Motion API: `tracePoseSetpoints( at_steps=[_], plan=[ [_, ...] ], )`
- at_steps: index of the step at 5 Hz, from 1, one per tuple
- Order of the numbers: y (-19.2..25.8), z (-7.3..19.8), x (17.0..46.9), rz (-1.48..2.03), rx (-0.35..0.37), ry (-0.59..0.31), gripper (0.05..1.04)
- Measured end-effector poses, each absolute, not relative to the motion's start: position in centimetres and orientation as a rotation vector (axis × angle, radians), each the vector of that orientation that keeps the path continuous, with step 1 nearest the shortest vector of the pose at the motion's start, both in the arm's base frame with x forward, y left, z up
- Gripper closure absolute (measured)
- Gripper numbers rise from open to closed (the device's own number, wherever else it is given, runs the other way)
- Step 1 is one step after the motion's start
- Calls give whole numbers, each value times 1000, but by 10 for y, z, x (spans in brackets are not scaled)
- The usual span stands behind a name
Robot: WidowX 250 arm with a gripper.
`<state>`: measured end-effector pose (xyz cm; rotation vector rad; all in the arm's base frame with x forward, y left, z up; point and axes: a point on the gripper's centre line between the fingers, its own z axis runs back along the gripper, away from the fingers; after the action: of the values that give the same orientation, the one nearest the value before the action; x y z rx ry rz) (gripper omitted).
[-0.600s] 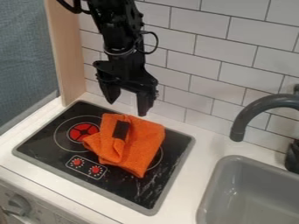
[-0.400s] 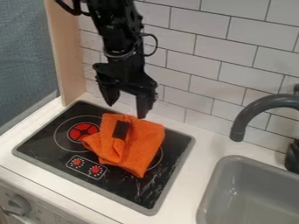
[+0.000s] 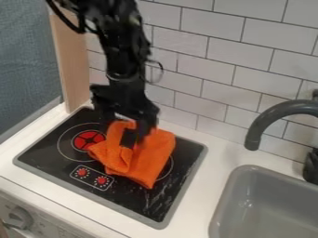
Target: Unfold the cloth from right to left
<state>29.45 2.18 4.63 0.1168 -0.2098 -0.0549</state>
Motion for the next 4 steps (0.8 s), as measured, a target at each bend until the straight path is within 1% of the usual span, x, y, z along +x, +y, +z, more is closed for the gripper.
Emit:
tracePoseSetpoints(
  at_steps=[1, 2, 3, 4],
  plan=[
    [19, 34, 291, -57, 128, -186, 84],
    [23, 13, 288, -43, 169, -131, 84],
    [23, 8, 291, -36, 168, -124, 84],
    [24, 2, 292, -27, 157, -120, 147]
  ],
)
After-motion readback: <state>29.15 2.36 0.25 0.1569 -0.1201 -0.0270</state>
